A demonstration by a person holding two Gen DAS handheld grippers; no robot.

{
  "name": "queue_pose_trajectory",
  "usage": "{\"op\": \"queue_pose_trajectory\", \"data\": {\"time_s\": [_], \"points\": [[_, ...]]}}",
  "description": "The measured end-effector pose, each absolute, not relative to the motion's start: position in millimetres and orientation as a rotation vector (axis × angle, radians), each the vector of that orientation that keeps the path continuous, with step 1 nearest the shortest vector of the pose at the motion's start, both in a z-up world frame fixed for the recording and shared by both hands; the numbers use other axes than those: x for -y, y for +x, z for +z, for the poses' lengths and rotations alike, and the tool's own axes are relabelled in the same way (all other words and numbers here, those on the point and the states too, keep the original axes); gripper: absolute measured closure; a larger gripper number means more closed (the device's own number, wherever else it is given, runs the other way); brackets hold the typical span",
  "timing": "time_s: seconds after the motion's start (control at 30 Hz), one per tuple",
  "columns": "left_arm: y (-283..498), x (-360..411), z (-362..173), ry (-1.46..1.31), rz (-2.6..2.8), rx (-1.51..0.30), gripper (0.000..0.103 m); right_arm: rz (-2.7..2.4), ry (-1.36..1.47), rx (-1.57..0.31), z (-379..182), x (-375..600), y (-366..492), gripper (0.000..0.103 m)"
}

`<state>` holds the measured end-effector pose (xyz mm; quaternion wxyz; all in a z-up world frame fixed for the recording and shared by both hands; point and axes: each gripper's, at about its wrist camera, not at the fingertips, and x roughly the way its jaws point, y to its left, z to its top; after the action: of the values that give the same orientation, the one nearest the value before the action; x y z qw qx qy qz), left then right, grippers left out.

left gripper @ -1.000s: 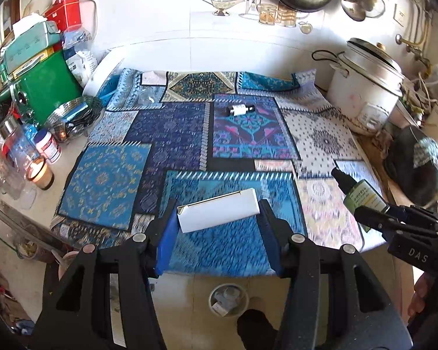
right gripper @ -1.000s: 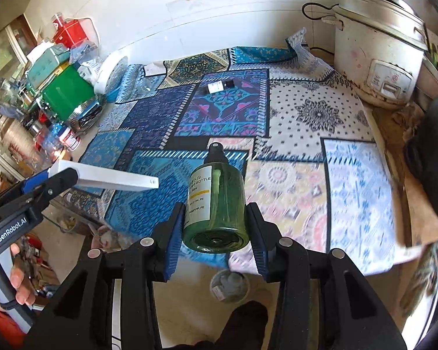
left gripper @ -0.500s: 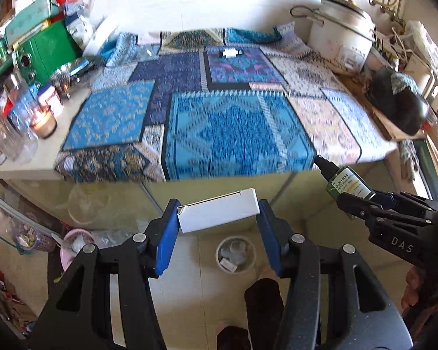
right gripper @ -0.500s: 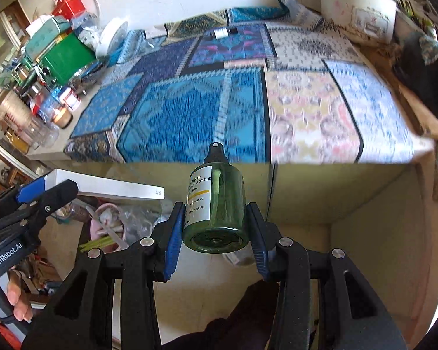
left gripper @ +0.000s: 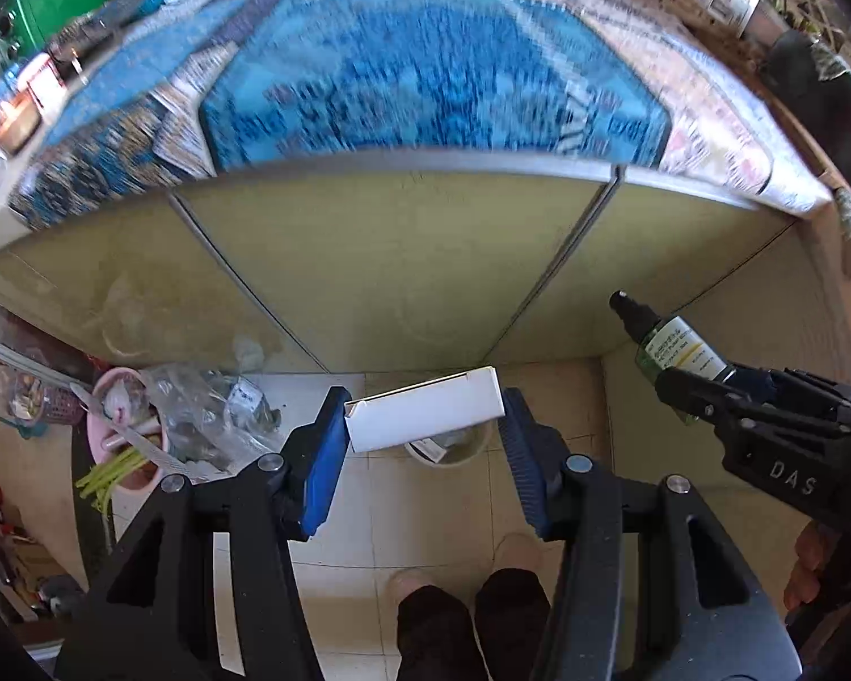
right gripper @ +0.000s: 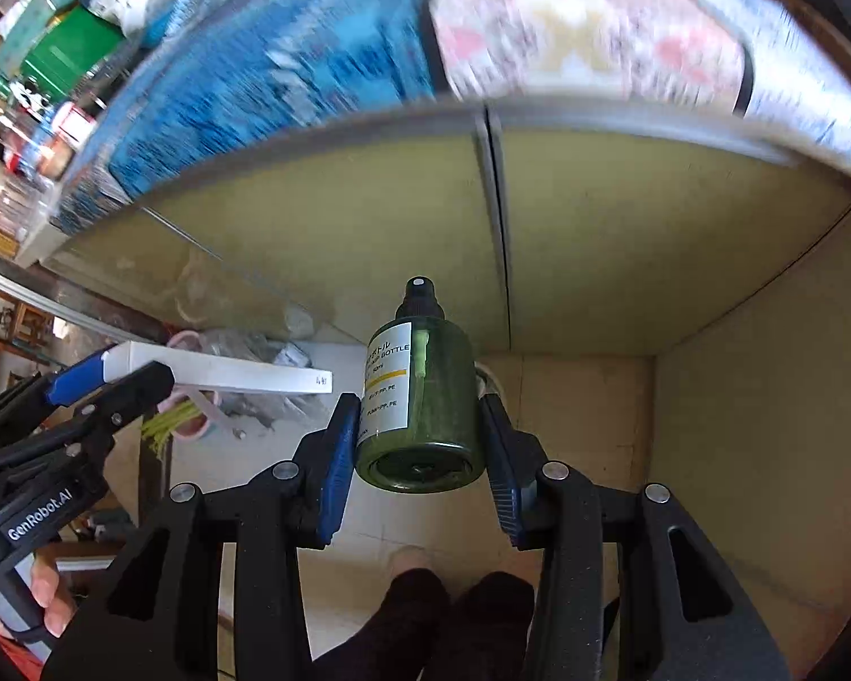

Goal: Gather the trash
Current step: 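Carry bottle and paper strip down over the bin and open both tools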

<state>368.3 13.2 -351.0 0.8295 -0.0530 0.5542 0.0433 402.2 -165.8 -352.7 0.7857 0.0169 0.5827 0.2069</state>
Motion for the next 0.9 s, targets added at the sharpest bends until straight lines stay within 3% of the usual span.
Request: {"op": "queue_pose_trajectory", "data": {"time_s": [0.63, 0.9], "points": [[418, -36, -688, -0.291, 0.226, -1.313, 0.051, 0.477, -0.013, -1.520, -689, 154, 434, 0.064], [422, -47, -763, -0.351, 0.265, -1.286, 0.051, 0.495, 0.020, -1.624, -778, 141, 448, 0.064]]}}
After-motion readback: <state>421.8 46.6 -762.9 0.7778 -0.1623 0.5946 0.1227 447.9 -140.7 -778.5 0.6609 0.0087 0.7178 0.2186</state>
